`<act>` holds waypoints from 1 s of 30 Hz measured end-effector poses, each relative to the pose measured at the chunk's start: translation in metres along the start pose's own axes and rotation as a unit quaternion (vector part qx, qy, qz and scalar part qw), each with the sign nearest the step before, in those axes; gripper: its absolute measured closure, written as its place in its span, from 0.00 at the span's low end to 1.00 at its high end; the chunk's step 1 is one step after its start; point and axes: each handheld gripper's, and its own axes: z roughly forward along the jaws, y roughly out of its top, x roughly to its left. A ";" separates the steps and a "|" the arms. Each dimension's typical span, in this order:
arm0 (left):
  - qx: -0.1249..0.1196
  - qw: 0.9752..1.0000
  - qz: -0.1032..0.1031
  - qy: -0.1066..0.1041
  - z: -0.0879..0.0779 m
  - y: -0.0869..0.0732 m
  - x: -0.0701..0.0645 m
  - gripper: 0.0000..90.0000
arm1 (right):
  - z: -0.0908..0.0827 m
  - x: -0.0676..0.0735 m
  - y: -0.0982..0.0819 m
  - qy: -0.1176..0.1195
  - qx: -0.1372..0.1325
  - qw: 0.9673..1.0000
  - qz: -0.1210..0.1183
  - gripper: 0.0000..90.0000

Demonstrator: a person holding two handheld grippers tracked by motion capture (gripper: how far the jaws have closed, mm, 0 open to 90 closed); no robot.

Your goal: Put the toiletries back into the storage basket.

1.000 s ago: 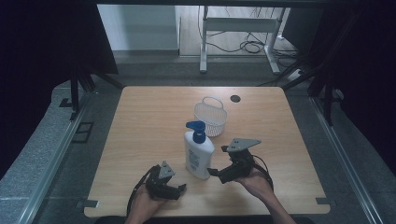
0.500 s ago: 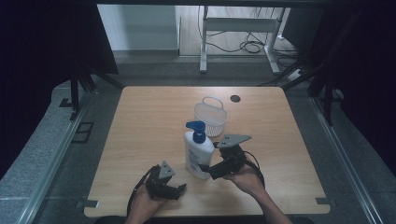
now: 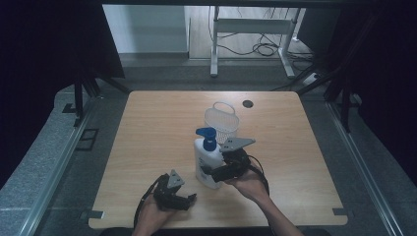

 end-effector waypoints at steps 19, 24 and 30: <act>0.000 1.000 -0.001 0.000 0.000 0.000 0.000 0.13 | 0.008 0.005 0.005 -0.016 0.005 1.000 -0.015 0.40; -0.003 1.000 -0.004 0.001 0.000 0.000 -0.001 0.13 | 0.008 0.006 0.007 -0.018 0.011 1.000 -0.022 0.41; 0.001 1.000 0.000 0.000 0.000 0.000 0.000 0.13 | 0.008 0.004 0.013 -0.006 0.014 1.000 -0.023 0.41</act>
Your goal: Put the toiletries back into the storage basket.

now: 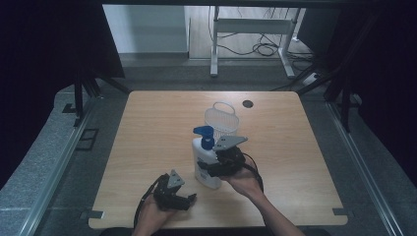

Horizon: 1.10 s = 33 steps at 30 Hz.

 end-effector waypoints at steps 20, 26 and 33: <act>-0.001 1.000 0.001 0.000 0.000 0.000 0.000 0.13 | -0.018 -0.029 0.022 0.027 -0.016 0.999 -0.007 0.41; -0.001 1.000 0.000 0.000 0.000 0.000 0.000 0.13 | -0.021 -0.038 0.026 0.033 -0.020 0.999 -0.007 0.41; -0.002 1.000 0.000 0.001 0.001 0.000 0.000 0.13 | -0.026 -0.048 0.031 0.035 -0.025 0.999 -0.007 0.41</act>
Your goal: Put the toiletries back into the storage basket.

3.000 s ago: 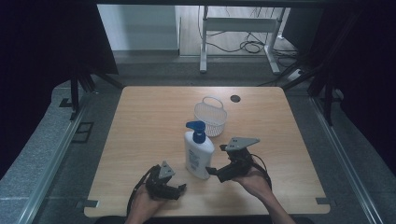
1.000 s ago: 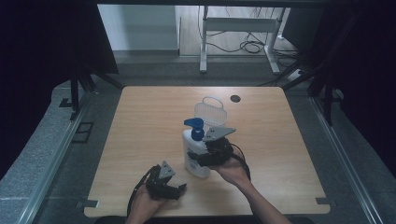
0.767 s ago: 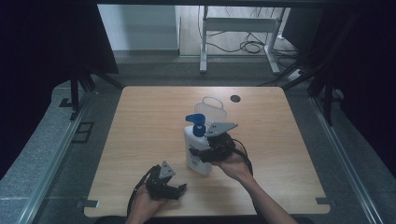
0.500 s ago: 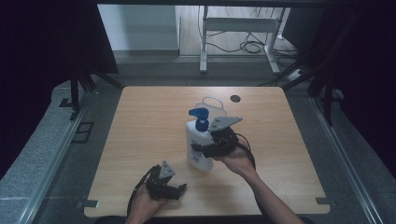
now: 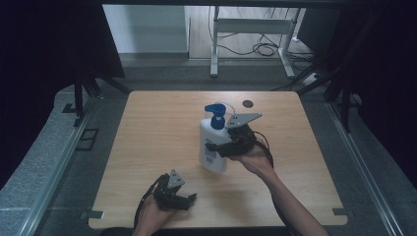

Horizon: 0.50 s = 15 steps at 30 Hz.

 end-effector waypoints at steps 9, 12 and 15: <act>0.000 1.000 0.000 0.000 0.000 0.000 0.000 0.13 | -0.005 -0.012 0.009 -0.004 0.000 1.000 -0.005 0.41; 0.000 1.000 0.000 0.000 0.000 0.000 0.000 0.13 | -0.006 -0.016 0.012 -0.003 -0.001 1.000 -0.005 0.41; 0.001 1.000 0.000 0.000 0.000 0.000 0.000 0.13 | -0.007 -0.021 0.015 0.002 -0.006 1.000 -0.004 0.41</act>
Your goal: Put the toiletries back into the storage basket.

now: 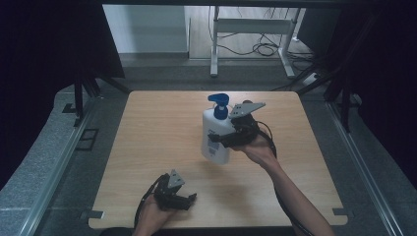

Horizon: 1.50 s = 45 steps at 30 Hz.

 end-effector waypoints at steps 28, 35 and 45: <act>-0.004 1.000 -0.005 0.000 0.001 0.000 -0.001 0.13 | -0.010 -0.034 0.027 -0.006 -0.015 1.000 -0.003 0.41; -0.003 1.000 -0.005 0.000 0.001 0.000 -0.001 0.13 | -0.013 -0.047 0.035 -0.005 -0.024 1.000 -0.003 0.41; -0.004 1.000 -0.005 0.000 0.001 0.000 -0.001 0.13 | -0.012 -0.066 0.044 -0.012 -0.024 1.000 -0.006 0.41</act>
